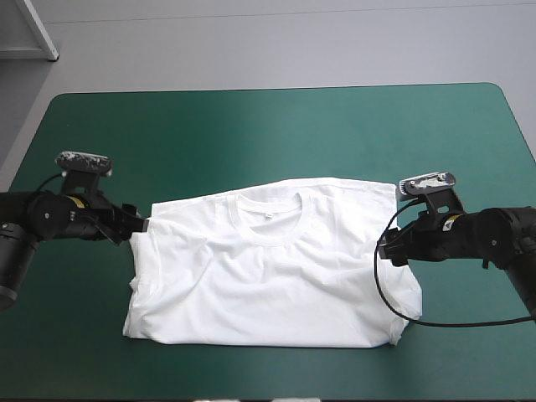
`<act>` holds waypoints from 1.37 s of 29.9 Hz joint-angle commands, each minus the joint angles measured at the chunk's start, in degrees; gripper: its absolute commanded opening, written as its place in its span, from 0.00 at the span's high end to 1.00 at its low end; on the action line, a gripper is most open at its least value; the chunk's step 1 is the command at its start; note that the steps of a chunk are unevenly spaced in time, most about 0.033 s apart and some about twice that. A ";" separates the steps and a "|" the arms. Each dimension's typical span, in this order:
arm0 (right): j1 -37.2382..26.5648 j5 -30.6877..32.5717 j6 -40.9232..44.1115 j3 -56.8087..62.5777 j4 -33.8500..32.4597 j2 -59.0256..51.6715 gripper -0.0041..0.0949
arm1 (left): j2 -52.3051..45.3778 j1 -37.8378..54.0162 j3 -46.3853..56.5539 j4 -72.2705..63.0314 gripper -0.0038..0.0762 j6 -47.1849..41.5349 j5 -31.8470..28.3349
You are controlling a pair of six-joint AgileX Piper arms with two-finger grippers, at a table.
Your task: Fold the cloth
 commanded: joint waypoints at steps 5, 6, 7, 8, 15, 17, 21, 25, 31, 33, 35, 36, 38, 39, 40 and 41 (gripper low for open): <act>0.00 0.22 1.55 -3.15 -0.03 -1.20 0.21 | -0.64 -0.10 -5.71 5.14 0.31 -5.57 -5.80; 0.00 0.79 1.55 -3.15 0.19 -1.20 0.21 | -0.13 -0.10 -4.63 5.73 0.31 -6.85 -7.23; 0.00 1.51 1.55 -3.15 0.32 -1.20 0.21 | 0.45 -0.10 -3.59 6.02 0.31 -8.12 -8.83; 0.00 2.69 1.55 -3.15 0.32 -1.20 0.21 | 1.25 -0.10 -2.04 6.36 0.31 -9.54 -10.41; 0.00 7.01 1.72 -3.15 0.32 -1.20 0.23 | 8.94 -0.10 9.94 3.25 0.31 -13.10 -21.12; 0.00 7.24 2.43 -3.15 0.32 -1.20 0.26 | 11.13 0.61 11.97 2.49 0.31 -13.36 -23.49; 0.00 7.58 2.43 -3.15 1.47 -1.20 0.28 | 14.66 3.13 13.66 -0.93 0.31 -12.44 -25.32; 0.00 7.34 2.43 -3.15 2.66 -1.20 0.28 | 17.86 3.38 14.16 -0.60 0.32 -12.44 -26.27; 0.00 7.05 2.43 -3.15 3.65 -1.20 0.30 | 20.49 3.38 14.27 -2.14 0.50 -12.44 -27.20; 0.00 6.78 2.43 -3.15 3.70 -1.20 0.30 | 20.49 3.38 14.27 -2.54 0.67 -12.64 -27.59; 0.00 6.80 2.43 -3.15 3.92 -1.20 0.30 | 20.38 3.38 14.27 -2.93 0.82 -12.52 -27.59; 0.00 6.80 2.43 -3.15 4.05 -1.20 0.30 | 20.38 3.38 14.27 -3.22 0.91 -12.18 -27.47; 0.00 6.67 2.43 -3.15 4.54 -1.20 0.31 | 20.38 3.38 14.27 -3.37 0.92 -11.61 -27.60; 0.00 6.55 2.43 -3.15 4.65 -1.20 0.32 | 20.38 3.38 14.27 -3.37 0.92 -11.61 -27.86; 0.00 6.55 2.43 -3.15 4.65 -1.20 0.32 | 20.29 3.38 14.27 -3.37 0.92 -11.61 -27.86; 0.00 6.55 2.43 -3.15 4.65 -1.20 0.33 | 20.15 3.38 14.27 -3.37 0.92 -11.61 -27.86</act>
